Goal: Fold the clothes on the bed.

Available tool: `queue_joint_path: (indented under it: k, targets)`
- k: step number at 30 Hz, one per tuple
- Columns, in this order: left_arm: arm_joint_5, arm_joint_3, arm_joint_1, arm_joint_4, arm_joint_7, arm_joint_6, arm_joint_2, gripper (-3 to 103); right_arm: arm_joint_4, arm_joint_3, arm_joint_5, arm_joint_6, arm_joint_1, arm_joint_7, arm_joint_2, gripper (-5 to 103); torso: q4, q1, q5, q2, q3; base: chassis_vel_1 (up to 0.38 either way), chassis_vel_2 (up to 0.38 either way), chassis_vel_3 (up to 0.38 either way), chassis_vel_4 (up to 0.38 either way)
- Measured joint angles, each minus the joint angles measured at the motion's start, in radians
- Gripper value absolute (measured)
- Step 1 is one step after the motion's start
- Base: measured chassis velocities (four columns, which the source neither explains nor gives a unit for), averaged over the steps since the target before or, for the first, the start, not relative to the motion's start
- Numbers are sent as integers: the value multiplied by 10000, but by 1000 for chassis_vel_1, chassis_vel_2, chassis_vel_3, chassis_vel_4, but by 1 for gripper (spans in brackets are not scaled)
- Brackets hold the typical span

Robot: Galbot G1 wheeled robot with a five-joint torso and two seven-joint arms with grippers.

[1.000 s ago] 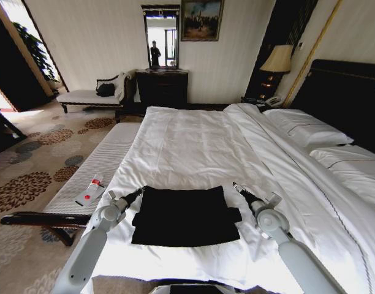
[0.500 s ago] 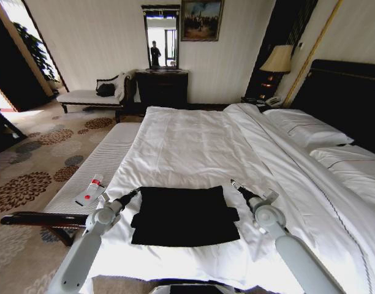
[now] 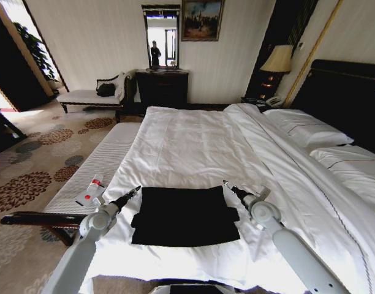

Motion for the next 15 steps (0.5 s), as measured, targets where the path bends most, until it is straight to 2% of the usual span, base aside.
queue_joint_path:
  k: [2, 3, 5, 8, 11, 12, 14, 15]
  targets:
    - [17, 3, -76, 192, -12, -2, -14, 63, -117, -99, -31, -67, 24, -126, -9, 100, -1, 0, -1, 0, 0, 0, 0, 0, 0]
    - [61, 22, -130, 323, -16, -3, -38, 63, -200, -157, -82, -84, 35, -200, -11, 100, 3, 0, -1, 0, 0, 0, 0, 0, 0]
    - [218, 97, -266, 563, -16, -10, -127, 74, -415, -298, -235, -108, 70, -398, -11, 100, 3, 0, -1, 0, 0, 0, 0, 0, 0]
    - [282, 127, -328, 630, -16, -24, -200, 80, -589, -398, -354, -108, 123, -537, -11, 100, -2, 0, -1, 0, 0, 0, 0, 0, 0]
    - [302, 101, -294, 552, -16, -38, -271, 95, -1179, -661, -588, -89, 443, -1063, -5, 100, 2, 0, 0, 0, 0, 0, 0, 0, 0]
    - [302, 101, -294, 552, -16, -38, -271, 95, -1179, -661, -588, -89, 443, -1063, -5, 100, 2, 0, 0, 0, 0, 0, 0, 0, 0]
    - [304, 44, -204, 443, -27, -42, -228, 100, -1548, -718, -555, -150, 667, -1822, -6, 101, 4, 0, -1, 0, 1, 0, 0, 0, 0]
    - [304, 44, -204, 443, -27, -42, -228, 100, -1548, -718, -555, -150, 667, -1822, -6, 101, 4, 0, -1, 0, 1, 0, 0, 0, 0]
